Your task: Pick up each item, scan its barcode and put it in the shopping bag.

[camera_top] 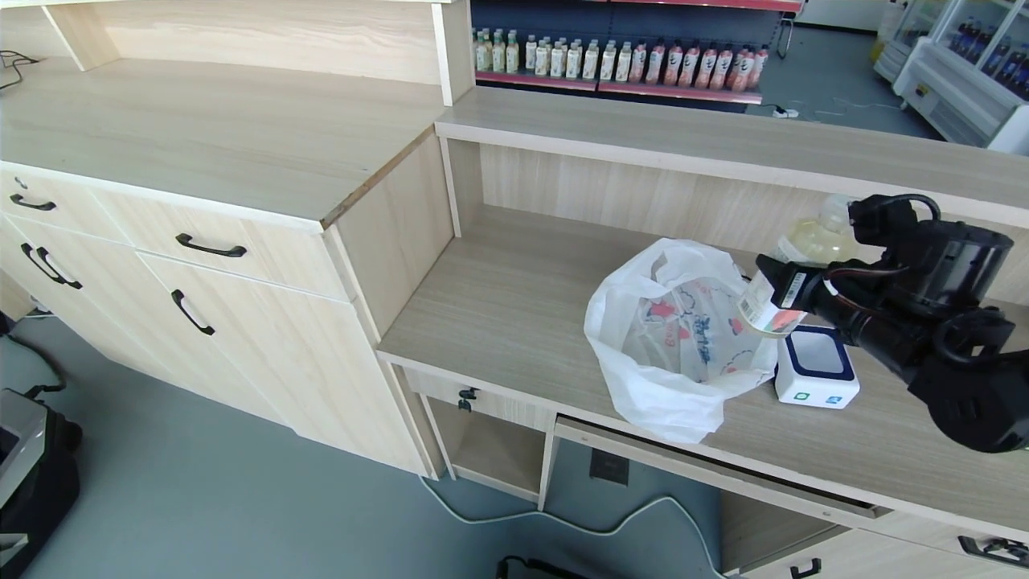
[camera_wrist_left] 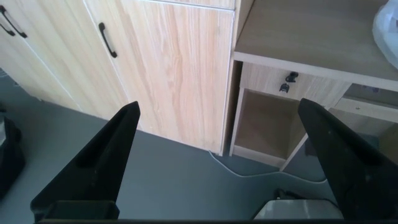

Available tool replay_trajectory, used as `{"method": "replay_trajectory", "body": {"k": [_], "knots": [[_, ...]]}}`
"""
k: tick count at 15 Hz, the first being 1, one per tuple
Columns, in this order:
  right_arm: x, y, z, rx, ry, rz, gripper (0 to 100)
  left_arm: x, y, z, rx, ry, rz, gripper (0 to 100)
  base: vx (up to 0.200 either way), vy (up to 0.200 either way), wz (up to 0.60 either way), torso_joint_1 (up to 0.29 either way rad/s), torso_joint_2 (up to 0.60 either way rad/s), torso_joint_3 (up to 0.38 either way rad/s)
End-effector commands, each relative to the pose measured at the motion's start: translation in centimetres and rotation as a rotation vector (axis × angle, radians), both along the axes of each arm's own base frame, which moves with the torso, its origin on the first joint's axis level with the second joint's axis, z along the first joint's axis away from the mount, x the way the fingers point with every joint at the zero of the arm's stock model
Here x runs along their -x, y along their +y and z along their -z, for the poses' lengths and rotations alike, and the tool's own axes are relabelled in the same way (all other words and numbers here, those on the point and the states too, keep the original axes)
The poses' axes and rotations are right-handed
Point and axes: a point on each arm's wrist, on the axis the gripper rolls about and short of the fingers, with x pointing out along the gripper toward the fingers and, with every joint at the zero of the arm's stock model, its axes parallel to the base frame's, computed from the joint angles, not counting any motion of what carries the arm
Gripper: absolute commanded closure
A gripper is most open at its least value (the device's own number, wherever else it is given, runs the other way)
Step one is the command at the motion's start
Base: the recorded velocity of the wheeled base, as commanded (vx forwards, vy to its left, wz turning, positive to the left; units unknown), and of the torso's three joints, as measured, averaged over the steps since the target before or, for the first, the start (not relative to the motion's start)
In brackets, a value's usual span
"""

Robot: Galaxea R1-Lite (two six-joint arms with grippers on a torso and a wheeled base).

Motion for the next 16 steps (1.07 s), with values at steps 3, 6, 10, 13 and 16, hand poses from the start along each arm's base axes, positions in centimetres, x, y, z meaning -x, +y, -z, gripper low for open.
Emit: {"method": "replay_trajectory", "body": {"k": [3,6,10,13,16], "knots": [[-2.9,2.9,2.2,0.044,0.037,-0.071,100,0.0,0.0,0.0,0.0,-0.001,0.0,0,0.0,0.0,0.0,0.0,0.0,0.0],[-4.5,3.3,4.4,0.102,0.014,-0.09,100,0.0,0.0,0.0,0.0,-0.001,0.0,0,0.0,0.0,0.0,0.0,0.0,0.0],[-6.2,3.5,7.9,0.132,0.016,-0.127,100,0.0,0.0,0.0,0.0,-0.001,0.0,0,0.0,0.0,0.0,0.0,0.0,0.0],[-7.4,3.7,9.1,0.127,0.005,-0.132,100,0.0,0.0,0.0,0.0,-0.001,0.0,0,0.0,0.0,0.0,0.0,0.0,0.0],[-8.2,3.9,9.9,0.123,0.006,-0.194,100,0.0,0.0,0.0,0.0,-0.001,0.0,0,0.0,0.0,0.0,0.0,0.0,0.0]]}}
